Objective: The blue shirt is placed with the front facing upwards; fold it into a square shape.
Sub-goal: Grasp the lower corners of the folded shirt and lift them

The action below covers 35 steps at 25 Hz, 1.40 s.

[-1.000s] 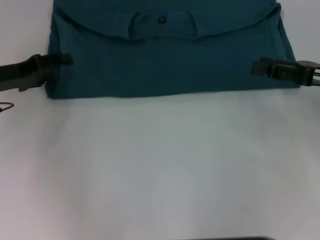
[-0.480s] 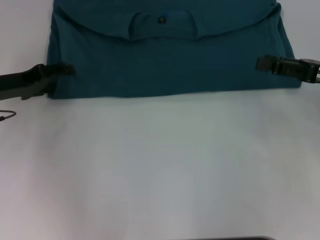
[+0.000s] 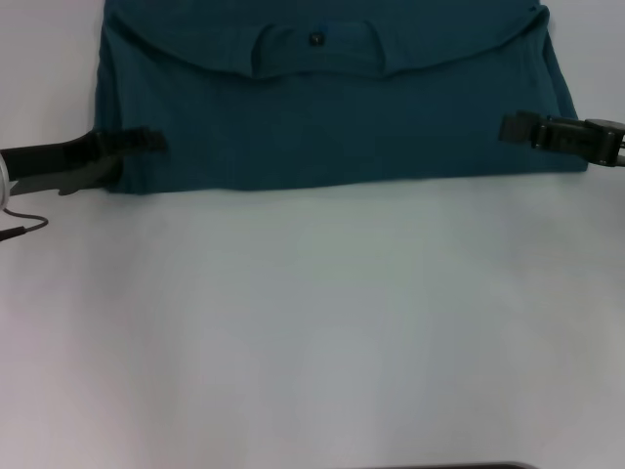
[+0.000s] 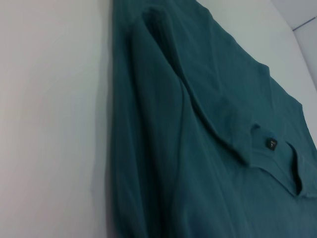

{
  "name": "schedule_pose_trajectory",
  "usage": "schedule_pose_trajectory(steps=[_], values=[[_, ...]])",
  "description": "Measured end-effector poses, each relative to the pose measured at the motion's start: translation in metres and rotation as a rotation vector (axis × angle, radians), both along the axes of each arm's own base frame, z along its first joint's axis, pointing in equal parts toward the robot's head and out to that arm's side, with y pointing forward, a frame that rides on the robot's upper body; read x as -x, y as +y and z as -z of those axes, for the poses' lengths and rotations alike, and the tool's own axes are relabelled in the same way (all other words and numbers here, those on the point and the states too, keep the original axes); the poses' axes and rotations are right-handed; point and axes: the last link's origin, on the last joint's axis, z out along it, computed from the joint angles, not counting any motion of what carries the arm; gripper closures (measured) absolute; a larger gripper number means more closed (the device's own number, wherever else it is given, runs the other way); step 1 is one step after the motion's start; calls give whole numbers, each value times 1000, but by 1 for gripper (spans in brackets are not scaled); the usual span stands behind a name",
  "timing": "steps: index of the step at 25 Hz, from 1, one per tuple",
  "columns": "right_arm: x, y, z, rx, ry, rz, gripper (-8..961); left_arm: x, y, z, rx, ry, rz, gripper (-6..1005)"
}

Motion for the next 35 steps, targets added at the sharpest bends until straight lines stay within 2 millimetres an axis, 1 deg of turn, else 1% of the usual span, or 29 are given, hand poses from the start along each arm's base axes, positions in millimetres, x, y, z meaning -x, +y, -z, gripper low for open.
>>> schedule_pose_trajectory(steps=[7, 10, 12, 16, 20, 27, 32, 35], values=[[-1, -1, 1, 8, 10, 1, 59, -5, 6, 2, 14, 7, -7, 196], [-1, -2, 0, 9, 13, 3, 59, -4, 9, 2, 58, 71, -39, 199], [0, -2, 0, 10, 18, 1, 59, -7, 12, 2, 82, 116, -36, 269], [0, -2, -1, 8, 24, 0, 59, -8, 12, 1, 69, 140, -26, 409], [-1, -3, -2, 3, 32, 4, 59, -9, 11, -3, 56, 141, -19, 497], [-1, -5, -1, 6, 44, 6, 60, -12, 8, -4, 65, 121, -14, 652], [-1, -5, -1, 6, 46, 7, 60, -13, 8, -7, 61, 112, -9, 857], [-1, -5, -2, 17, 41, 14, 60, -16, 5, -12, 66, 67, -2, 939]])
